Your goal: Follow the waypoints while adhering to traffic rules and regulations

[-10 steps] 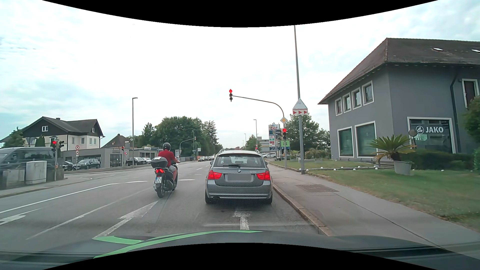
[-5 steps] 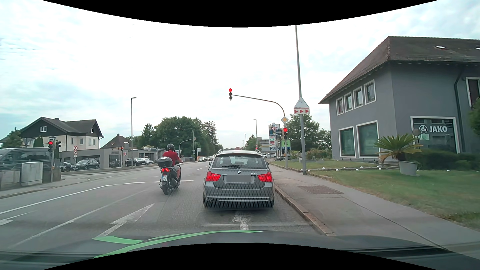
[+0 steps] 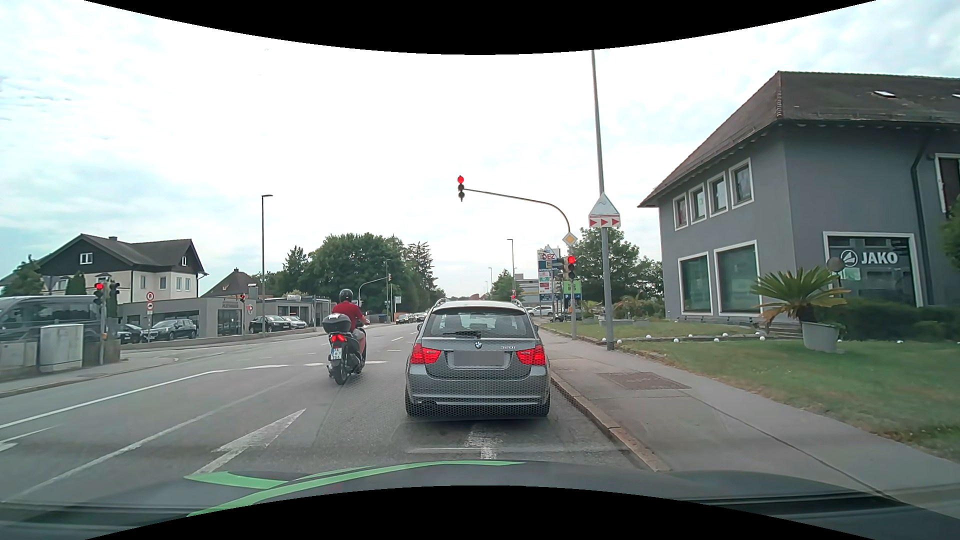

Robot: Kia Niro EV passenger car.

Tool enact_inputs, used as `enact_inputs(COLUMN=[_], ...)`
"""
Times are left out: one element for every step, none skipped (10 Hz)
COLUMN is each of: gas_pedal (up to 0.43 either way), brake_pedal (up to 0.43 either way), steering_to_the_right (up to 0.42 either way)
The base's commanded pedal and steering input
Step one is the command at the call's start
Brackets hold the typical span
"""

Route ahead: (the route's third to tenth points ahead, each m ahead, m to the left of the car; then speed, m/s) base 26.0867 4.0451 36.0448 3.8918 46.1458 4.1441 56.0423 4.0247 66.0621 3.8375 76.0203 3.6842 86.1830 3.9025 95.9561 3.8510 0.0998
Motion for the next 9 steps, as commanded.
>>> enact_inputs(gas_pedal=[0.0, 0.0, 0.0, 0.0, 0.0, 0.0, 0.0, 0.0, 0.0], brake_pedal=[0.195, 0.189, 0.195, 0.195, 0.195, 0.195, 0.195, 0.201, 0.201], steering_to_the_right=[0.001, 0.001, 0.001, 0.001, 0.001, 0.001, 0.001, 0.001, 0.001])
